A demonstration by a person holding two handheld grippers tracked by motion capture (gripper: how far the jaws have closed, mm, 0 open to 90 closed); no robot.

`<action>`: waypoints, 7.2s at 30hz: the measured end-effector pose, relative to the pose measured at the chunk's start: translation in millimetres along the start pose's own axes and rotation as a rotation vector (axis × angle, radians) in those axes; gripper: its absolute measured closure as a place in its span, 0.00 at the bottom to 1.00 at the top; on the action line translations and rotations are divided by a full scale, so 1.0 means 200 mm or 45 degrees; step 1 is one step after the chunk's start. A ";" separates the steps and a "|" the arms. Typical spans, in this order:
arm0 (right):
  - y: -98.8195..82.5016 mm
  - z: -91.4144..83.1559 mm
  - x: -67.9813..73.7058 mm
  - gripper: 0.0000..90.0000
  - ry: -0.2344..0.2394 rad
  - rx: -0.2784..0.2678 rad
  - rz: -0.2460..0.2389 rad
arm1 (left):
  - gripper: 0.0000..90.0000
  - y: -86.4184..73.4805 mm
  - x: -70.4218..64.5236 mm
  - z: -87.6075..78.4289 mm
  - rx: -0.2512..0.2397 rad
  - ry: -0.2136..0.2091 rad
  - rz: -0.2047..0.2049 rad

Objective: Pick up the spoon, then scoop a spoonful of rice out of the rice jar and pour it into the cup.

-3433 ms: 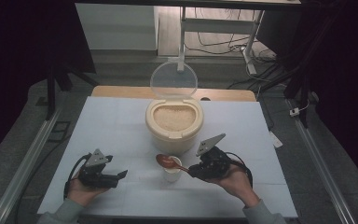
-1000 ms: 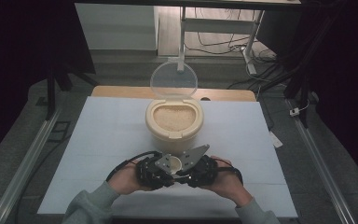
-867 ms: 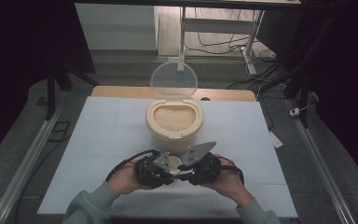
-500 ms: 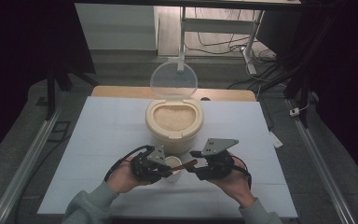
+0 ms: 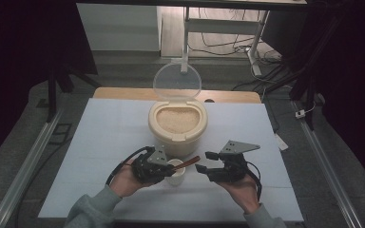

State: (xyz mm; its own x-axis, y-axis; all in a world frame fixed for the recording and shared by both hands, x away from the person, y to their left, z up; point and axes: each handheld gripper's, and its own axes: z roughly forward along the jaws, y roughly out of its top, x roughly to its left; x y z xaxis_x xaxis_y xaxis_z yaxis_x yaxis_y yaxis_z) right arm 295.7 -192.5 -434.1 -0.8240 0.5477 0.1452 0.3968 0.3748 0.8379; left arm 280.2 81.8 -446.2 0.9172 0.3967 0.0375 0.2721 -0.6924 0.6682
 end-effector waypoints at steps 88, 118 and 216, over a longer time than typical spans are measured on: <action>0.01 -0.08 -0.06 0.92 0.250 -0.521 0.285 | 0.35 -0.52 0.08 -0.20 -0.241 0.204 -0.449; 0.07 -0.28 -0.12 0.92 0.191 -0.681 0.271 | 0.31 -0.75 0.12 -0.20 -0.157 0.284 -0.559; 0.34 0.14 -0.50 0.92 -0.084 -0.479 0.746 | 0.29 -0.75 0.13 -0.18 -0.116 0.260 -0.551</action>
State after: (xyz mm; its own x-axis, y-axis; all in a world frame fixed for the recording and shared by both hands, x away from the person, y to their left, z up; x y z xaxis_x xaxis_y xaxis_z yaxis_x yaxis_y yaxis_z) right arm 416.7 -200.6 -405.5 -0.4861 0.6293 0.6064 0.5913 -0.2742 0.7584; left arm 253.5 218.4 -519.6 0.6471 0.7530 -0.1195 0.5810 -0.3856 0.7167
